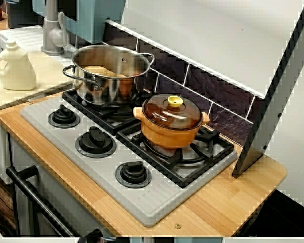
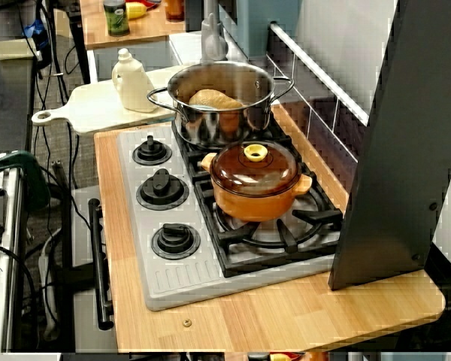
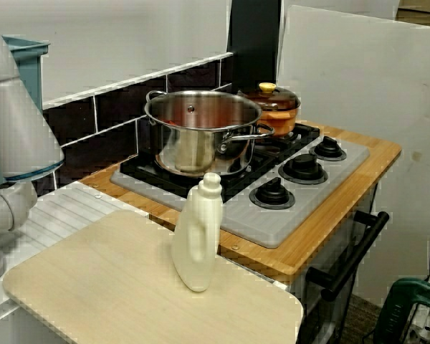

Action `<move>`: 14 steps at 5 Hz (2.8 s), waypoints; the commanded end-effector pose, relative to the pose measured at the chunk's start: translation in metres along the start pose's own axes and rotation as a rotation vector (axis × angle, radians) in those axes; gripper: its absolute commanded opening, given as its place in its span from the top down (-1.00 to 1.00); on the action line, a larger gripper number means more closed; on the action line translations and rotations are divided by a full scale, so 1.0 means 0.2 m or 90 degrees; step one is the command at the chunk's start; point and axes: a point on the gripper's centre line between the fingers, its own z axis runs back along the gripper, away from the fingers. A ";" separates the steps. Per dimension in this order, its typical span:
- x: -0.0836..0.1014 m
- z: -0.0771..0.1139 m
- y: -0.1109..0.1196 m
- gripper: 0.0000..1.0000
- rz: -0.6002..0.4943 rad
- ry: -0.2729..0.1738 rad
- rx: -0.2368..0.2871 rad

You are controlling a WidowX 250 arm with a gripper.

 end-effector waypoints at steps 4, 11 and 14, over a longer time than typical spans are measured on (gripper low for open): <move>0.23 -0.16 0.23 -1.00 0.028 -0.096 0.057; 0.65 -0.56 0.89 -1.00 -0.275 -0.100 0.101; 0.69 -0.57 1.07 -1.00 -0.275 -0.106 0.111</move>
